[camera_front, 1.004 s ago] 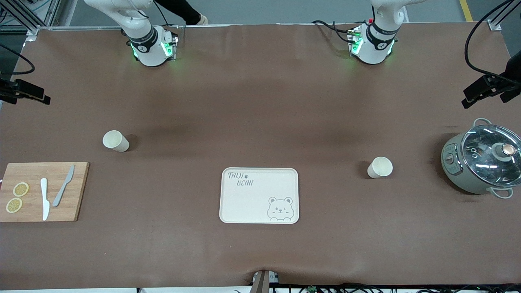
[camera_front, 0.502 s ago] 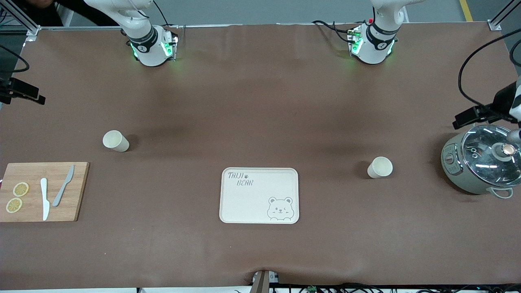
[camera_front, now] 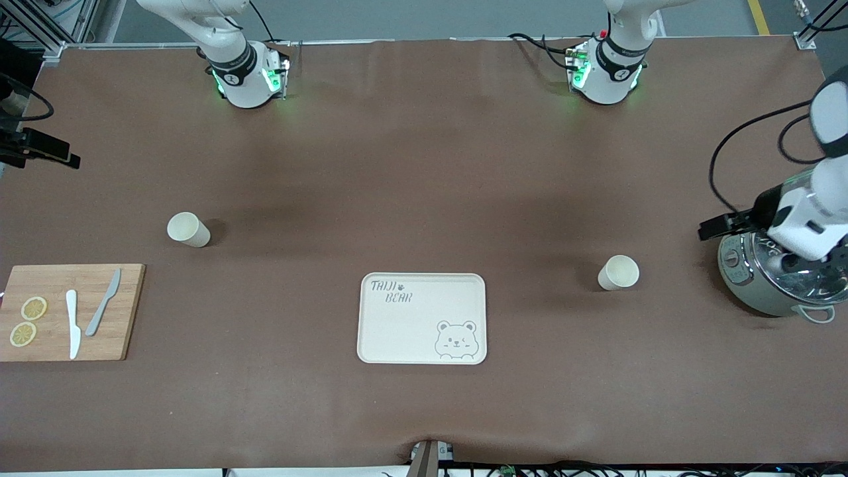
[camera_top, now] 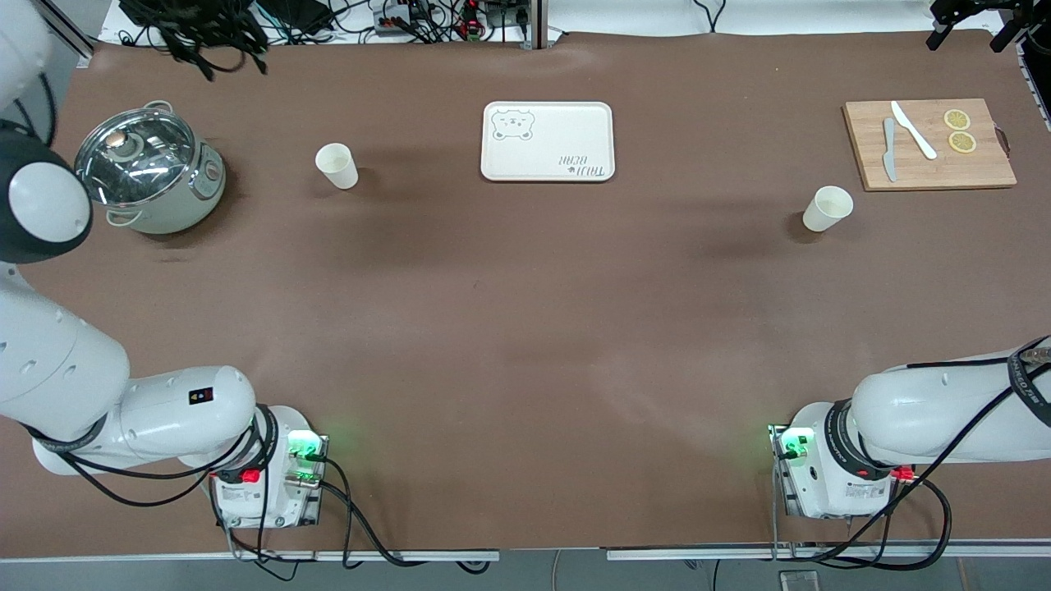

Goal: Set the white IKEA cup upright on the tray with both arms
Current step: 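Reach the left gripper down toward the white paper cup beside the pot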

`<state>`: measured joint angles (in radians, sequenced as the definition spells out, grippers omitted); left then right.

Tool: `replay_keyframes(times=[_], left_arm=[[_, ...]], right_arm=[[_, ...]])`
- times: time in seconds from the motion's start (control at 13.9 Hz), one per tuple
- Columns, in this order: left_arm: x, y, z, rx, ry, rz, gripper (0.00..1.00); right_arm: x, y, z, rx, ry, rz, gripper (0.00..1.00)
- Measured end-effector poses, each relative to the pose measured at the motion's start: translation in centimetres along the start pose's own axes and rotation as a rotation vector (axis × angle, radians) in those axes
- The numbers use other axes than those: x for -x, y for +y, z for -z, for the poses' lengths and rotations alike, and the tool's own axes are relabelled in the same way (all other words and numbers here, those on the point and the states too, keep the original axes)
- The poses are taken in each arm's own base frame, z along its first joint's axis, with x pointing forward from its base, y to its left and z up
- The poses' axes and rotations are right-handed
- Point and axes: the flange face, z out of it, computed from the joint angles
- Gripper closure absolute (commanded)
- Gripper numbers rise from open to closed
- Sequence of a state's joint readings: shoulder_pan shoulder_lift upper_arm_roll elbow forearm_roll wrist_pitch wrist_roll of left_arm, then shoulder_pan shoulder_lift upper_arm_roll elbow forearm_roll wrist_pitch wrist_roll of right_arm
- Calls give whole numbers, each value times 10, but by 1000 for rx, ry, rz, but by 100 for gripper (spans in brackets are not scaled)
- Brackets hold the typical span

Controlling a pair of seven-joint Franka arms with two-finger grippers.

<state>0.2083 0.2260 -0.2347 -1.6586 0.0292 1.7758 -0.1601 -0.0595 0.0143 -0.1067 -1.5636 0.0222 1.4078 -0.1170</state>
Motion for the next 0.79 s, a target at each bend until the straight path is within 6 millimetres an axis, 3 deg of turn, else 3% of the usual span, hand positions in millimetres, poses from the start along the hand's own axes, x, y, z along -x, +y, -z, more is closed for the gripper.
replay_keyframes(times=[0.22,0.43,0.79], left_arm=[[-11,24,-74,12,-14,-34,0],[-18,22,-141,31,-6,-29,1],[-22,21,-183,46,-5,-24,15]], right_arm=[[0,0,-1,0,-2,-1,0],[-1,1,-3,-1,-7,-1,0],[-13,4,-22,-3,-50,-8,0]])
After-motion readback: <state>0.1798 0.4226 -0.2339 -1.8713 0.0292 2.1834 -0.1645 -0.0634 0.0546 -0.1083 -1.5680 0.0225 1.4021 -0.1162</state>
